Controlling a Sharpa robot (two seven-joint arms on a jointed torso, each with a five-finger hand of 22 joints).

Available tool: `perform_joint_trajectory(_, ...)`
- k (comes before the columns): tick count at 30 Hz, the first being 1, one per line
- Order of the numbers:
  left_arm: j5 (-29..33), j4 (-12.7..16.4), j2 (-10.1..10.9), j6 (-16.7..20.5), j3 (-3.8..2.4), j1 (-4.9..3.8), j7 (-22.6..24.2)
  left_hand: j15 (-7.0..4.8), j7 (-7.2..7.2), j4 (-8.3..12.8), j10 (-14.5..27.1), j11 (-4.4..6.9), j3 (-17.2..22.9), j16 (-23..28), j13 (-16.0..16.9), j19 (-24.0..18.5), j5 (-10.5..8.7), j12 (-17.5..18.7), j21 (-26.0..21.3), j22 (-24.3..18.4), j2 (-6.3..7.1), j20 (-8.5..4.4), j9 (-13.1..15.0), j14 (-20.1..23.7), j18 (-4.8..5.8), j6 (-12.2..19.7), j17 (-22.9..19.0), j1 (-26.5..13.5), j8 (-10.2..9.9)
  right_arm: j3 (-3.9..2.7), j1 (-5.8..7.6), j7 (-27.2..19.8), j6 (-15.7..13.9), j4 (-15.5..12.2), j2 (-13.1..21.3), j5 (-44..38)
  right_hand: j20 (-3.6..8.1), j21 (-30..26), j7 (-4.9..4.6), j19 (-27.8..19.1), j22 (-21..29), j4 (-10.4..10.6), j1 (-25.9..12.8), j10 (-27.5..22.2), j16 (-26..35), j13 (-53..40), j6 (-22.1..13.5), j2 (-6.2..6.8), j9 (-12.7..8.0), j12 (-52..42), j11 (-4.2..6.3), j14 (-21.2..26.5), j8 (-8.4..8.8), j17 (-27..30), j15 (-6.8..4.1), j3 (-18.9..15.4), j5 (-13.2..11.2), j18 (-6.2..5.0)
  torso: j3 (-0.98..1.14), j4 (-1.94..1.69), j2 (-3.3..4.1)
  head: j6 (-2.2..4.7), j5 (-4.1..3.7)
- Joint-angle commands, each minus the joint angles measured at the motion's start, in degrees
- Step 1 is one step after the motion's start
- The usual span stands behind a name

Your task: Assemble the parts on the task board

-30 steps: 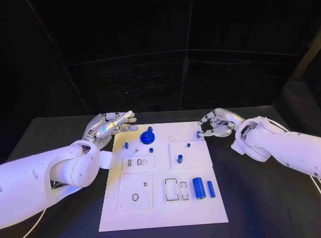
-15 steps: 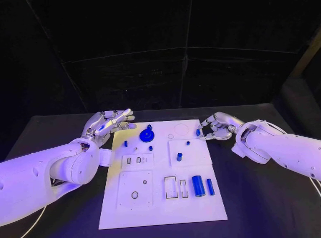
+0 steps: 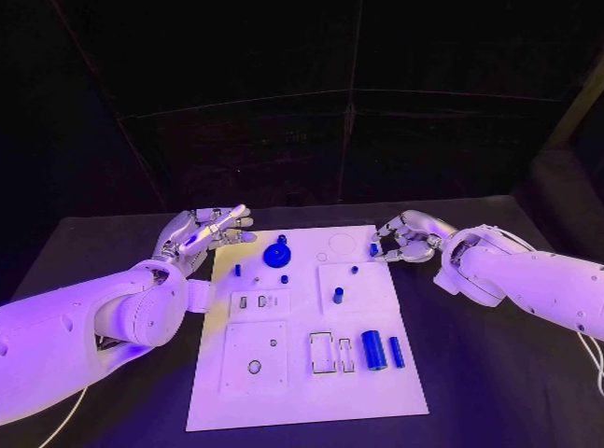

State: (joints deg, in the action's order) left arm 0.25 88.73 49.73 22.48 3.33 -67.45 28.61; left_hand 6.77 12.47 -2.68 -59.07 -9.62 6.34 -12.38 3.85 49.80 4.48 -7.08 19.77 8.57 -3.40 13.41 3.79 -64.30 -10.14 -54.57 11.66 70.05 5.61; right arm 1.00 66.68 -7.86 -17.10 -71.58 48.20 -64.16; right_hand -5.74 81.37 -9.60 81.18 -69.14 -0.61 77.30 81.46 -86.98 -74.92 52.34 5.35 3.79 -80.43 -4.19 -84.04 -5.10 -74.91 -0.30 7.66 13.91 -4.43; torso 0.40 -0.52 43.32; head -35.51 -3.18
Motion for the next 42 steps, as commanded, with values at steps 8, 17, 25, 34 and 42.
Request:
perform_joint_trajectory(8,-0.17,-0.1,-0.09,-0.84,-0.02,-0.04,0.33,-0.01,0.01,0.39,-0.34,0.11,-0.09,0.39,-0.02,0.38,0.15,0.28,-0.2,-0.06,-0.06,-0.04,-0.02,-0.09,-0.37,-0.24,0.05,0.28,-0.37,-0.03,0.04,-0.75,0.08,0.55,-0.97,0.56,-0.04,-0.05,0.38,-0.08,-0.39,-0.28,0.0,0.36,-0.25,-2.9,1.48,-2.02,0.32,-0.43,0.03,-4.41,-0.59,-7.43,0.06,0.32,-0.18,0.39,-0.03,0.07,-0.01,-0.17,0.06)
perform_joint_trajectory(17,-0.17,-0.05,-0.09,-0.84,-0.02,-0.04,0.25,-0.01,0.01,0.39,-0.34,0.11,-0.09,0.39,-0.02,0.38,0.15,0.28,-0.2,-0.06,-0.06,-0.04,-0.02,-0.09,-0.37,-0.24,0.05,0.28,-0.37,-0.03,0.04,-0.33,1.23,1.01,-1.39,0.58,0.26,0.04,0.94,-0.01,-0.54,-0.87,0.35,0.62,-0.3,-3.27,4.2,-3.36,0.48,-0.67,0.53,-4.44,-1.69,-7.59,-0.32,1.36,-1.01,0.41,-0.01,0.05,-0.01,-0.31,-0.1)
perform_joint_trajectory(25,-0.17,0.01,-0.01,-0.8,-0.02,-0.04,0.19,-0.01,0.03,0.41,-0.35,0.11,-0.08,0.44,-0.03,0.39,0.15,0.32,-0.22,-0.08,-0.06,-0.05,-0.03,-0.09,-0.37,-0.24,0.1,0.29,-0.39,-0.03,0.04,-0.11,1.74,1.13,-1.52,0.48,0.42,0.05,1.18,0.01,-0.56,-1.14,0.35,0.69,-0.33,-3.38,5.05,-3.6,0.46,-0.73,0.74,-4.46,-1.92,-7.67,-0.5,1.78,-1.09,0.41,0.01,0.06,-0.01,-0.43,-0.05)
perform_joint_trajectory(34,-0.17,0.04,0.04,-0.78,-0.02,-0.04,0.17,-0.01,0.03,0.41,-0.35,0.11,-0.08,0.44,-0.03,0.39,0.15,0.32,-0.22,-0.08,-0.06,-0.05,-0.03,-0.09,-0.37,-0.24,0.1,0.29,-0.39,-0.03,0.04,-0.13,0.92,1.16,-1.61,0.45,0.73,0.13,1.69,0.09,-0.72,-1.39,0.15,0.85,-0.39,-3.59,6.58,-4.21,0.46,-0.86,1.17,-4.5,-2.36,-7.87,-0.85,2.57,-1.0,0.44,0.04,0.09,-0.03,-0.5,-0.06)
perform_joint_trajectory(42,-0.17,0.09,0.14,-0.77,-0.02,-0.04,0.18,-0.01,0.03,0.41,-0.35,0.11,-0.08,0.44,-0.03,0.39,0.15,0.32,-0.22,-0.08,-0.06,-0.05,-0.03,-0.09,-0.37,-0.24,0.1,0.29,-0.39,-0.05,0.04,-0.84,-3.01,0.25,-1.39,0.13,1.24,0.49,2.49,0.49,-1.49,-1.81,0.29,1.2,-0.59,-4.01,8.66,-5.39,0.62,-1.14,1.87,-4.63,-3.15,-8.44,-1.43,3.96,-0.98,0.58,0.03,0.14,-0.06,-0.58,0.18)
